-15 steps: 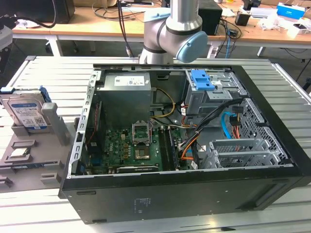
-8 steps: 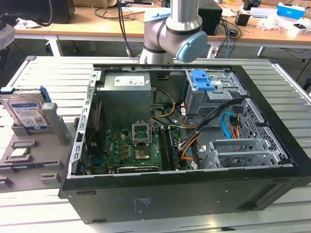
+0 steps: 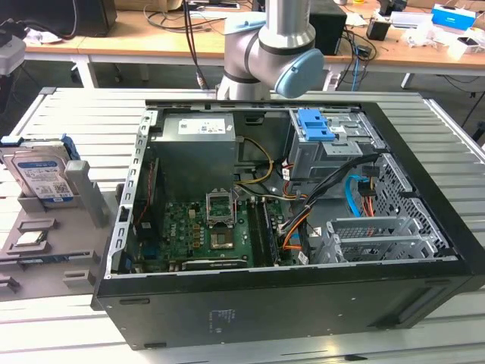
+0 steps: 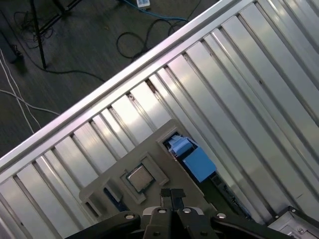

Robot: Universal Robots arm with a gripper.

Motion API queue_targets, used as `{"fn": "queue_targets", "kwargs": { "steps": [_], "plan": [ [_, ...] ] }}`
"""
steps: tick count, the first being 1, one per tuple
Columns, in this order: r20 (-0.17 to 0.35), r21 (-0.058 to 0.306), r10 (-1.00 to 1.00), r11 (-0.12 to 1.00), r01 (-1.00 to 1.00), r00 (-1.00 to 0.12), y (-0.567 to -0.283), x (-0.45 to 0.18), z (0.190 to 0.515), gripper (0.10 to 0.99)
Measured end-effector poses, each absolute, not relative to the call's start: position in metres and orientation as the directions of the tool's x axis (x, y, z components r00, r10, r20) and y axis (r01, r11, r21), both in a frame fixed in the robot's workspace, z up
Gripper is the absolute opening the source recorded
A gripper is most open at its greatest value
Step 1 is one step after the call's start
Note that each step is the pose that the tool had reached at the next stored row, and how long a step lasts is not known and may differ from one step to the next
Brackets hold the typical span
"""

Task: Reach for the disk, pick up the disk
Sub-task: 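Pick up the disk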

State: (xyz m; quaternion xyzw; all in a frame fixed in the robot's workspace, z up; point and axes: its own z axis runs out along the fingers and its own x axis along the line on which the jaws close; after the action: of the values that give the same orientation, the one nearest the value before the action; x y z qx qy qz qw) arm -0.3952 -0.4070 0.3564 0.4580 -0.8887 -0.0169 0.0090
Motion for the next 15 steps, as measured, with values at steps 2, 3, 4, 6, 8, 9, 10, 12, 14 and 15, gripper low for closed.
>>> {"fn": "queue_targets", "kwargs": {
  "steps": [2, 3, 4, 6, 8, 9, 10, 12, 14, 15],
  "plan": [
    [0.001, 0.038, -0.822, 0.569, -0.822, -0.569, -0.4070, -0.3952, 0.3564, 0.106],
    [0.000, 0.038, -0.826, 0.563, -0.825, -0.564, -0.4070, -0.3952, 0.3564, 0.106],
    [0.000, 0.038, -0.832, 0.555, -0.831, -0.555, -0.4070, -0.3952, 0.3564, 0.106],
    [0.000, 0.038, -0.840, 0.542, -0.840, -0.542, -0.4070, -0.3952, 0.3564, 0.106],
    [0.000, 0.038, -0.852, 0.523, -0.851, -0.524, -0.4070, -0.3952, 0.3564, 0.106],
    [0.000, 0.038, -0.858, 0.514, -0.857, -0.514, -0.4070, -0.3952, 0.3564, 0.106],
    [0.001, 0.038, -0.861, 0.508, -0.860, -0.509, -0.4070, -0.3952, 0.3564, 0.106],
    [0.000, 0.038, -0.868, 0.496, -0.867, -0.496, -0.4070, -0.3952, 0.3564, 0.106],
    [0.001, 0.038, -0.875, 0.484, -0.874, -0.484, -0.4070, -0.3952, 0.3564, 0.106],
    [0.001, 0.038, -0.878, 0.479, -0.877, -0.479, -0.4070, -0.3952, 0.3564, 0.106]
  ]
}}
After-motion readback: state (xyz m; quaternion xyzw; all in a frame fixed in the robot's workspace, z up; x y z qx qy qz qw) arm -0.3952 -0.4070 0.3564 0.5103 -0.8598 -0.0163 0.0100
